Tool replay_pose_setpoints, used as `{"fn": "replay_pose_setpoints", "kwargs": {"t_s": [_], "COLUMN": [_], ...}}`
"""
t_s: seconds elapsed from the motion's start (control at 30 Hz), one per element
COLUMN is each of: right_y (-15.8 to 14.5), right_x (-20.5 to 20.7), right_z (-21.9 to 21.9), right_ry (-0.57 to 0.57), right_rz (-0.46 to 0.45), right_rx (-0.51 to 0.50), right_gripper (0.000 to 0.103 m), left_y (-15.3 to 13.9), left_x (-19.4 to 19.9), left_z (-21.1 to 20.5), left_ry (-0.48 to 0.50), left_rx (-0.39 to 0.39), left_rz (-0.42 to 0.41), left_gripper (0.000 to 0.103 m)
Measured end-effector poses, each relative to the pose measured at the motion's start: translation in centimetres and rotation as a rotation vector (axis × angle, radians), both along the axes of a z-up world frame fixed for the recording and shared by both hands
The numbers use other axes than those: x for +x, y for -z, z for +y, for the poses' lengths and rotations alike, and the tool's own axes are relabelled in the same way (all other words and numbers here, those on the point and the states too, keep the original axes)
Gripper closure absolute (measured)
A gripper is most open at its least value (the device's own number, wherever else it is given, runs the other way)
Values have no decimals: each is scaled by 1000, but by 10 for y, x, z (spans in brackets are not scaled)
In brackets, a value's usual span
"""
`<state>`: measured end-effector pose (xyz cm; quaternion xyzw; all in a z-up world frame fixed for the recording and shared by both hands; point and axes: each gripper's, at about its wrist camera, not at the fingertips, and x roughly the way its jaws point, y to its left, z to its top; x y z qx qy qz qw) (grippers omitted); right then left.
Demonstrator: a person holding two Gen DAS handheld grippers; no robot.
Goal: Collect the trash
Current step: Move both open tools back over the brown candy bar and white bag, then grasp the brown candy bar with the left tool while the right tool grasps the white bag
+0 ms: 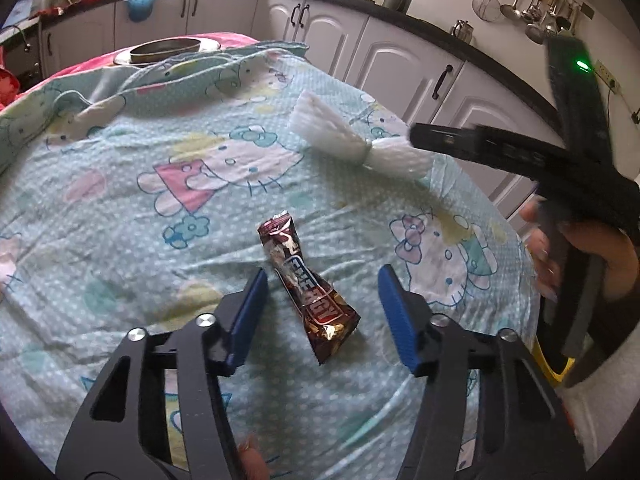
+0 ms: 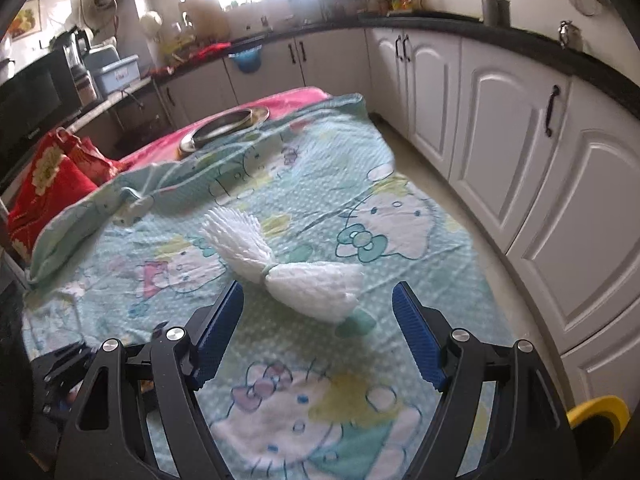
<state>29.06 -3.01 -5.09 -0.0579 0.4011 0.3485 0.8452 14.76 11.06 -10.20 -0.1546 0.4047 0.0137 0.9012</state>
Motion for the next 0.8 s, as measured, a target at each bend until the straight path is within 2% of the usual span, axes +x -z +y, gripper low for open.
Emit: {"fn": "replay_pose_setpoints", "kwargs": {"t_s": [0.13, 0.27, 0.3, 0.37, 0.4, 0.53, 0.8], "right_y": [14, 27, 29, 33, 34, 34, 29], "right_x": [14, 25, 25, 24, 22, 8, -25], "right_z": [16, 24, 24, 25, 25, 18, -27], "right_ry": [0, 4, 0, -13, -20, -41, 14], "right_rz": [20, 67, 80, 91, 96, 87, 65], "right_rx": [-31, -26, -18, -12, -8, 11, 29], "right_gripper": [29, 30, 33, 49, 52, 83, 87], "left_y": [3, 4, 4, 4, 4, 3, -4], "left_x": [0, -1, -1, -1, -2, -3, -4], "left_z": [-3, -4, -5, -7, -8, -13, -34], "left_ry": [17, 33, 38, 45, 52, 62, 114], "left_rx": [-1, -6, -6, -4, -3, -3, 9], "left_rz": [7, 7, 7, 7, 7, 2, -17], "left_gripper": [77, 80, 82, 85, 86, 91, 95]}}
